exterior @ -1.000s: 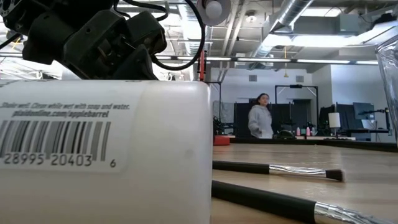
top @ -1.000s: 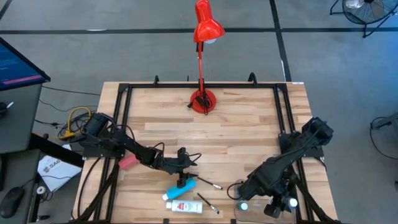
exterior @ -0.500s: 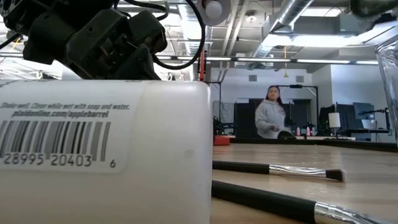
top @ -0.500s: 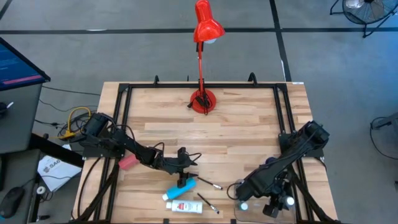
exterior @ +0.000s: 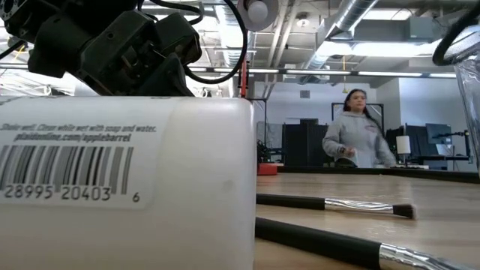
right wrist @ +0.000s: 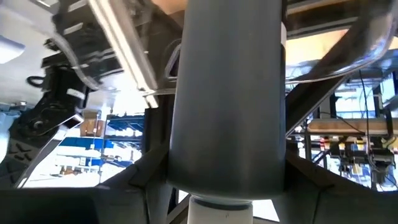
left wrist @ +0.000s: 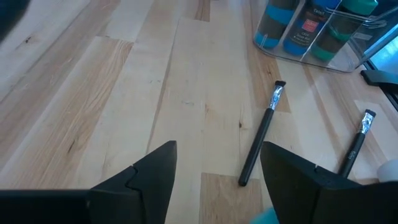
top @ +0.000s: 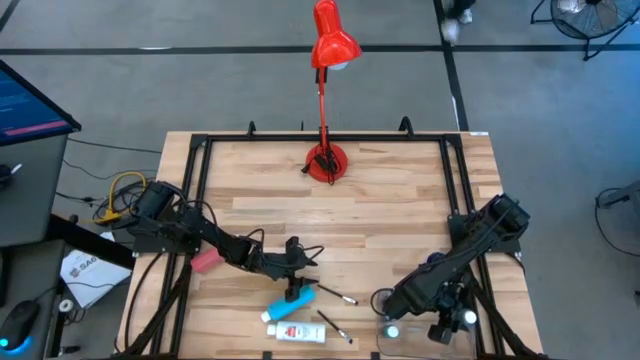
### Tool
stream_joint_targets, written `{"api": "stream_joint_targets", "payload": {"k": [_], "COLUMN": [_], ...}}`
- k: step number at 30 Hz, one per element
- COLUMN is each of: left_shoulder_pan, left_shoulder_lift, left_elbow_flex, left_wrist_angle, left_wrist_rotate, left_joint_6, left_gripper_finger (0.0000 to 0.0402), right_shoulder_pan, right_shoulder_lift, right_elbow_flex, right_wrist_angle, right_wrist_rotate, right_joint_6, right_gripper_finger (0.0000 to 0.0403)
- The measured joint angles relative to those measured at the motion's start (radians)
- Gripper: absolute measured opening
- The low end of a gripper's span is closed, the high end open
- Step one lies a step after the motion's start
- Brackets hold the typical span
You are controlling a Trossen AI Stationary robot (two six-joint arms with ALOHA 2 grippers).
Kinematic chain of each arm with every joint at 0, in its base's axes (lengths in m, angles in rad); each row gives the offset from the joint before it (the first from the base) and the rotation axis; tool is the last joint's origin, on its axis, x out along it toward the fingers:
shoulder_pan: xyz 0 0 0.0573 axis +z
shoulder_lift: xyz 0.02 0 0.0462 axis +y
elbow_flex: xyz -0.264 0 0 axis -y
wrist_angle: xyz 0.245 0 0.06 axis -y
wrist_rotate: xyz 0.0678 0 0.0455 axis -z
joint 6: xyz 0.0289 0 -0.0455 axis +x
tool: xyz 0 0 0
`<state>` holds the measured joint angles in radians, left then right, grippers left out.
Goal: Pick & Place Paint Supplies
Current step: Put the black paint bottle into the transparent bin
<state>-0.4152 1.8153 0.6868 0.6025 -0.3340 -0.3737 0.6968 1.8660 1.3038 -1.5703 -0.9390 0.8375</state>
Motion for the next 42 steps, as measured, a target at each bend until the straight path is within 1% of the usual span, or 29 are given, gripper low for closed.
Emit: {"api": "stream_joint_targets", "payload": {"k": [6,10,16,42], "left_shoulder_pan": [0.000,0.000,0.000,0.000], "left_shoulder_lift": [0.000,0.000,0.000,0.000], "left_elbow_flex": [0.000,0.000,0.000,0.000], "left_wrist_angle": [0.000,0.001,0.001,0.001], "left_wrist_rotate": [0.000,-0.001,-0.002,-0.003], "left_joint_6": [0.000,0.000,0.000,0.000], "left_gripper_finger": [0.0210,0.0209,0.0209,0.0209], "right_shoulder_pan": [0.000,-0.002,-0.013,-0.009], "right_shoulder_lift": [0.000,0.000,0.000,0.004], "right_elbow_flex": [-0.022,-0.022,-0.022,-0.023], "right_wrist_angle": [0.000,-0.001,-0.001,0.007], "right_wrist_rotate": [0.006,0.044,0.067,0.050], "right_joint_6": [-0.020,-0.027,-0.028,0.005], "right_gripper_finger": [0.0204,0.0204,0.0204,0.0204]}}
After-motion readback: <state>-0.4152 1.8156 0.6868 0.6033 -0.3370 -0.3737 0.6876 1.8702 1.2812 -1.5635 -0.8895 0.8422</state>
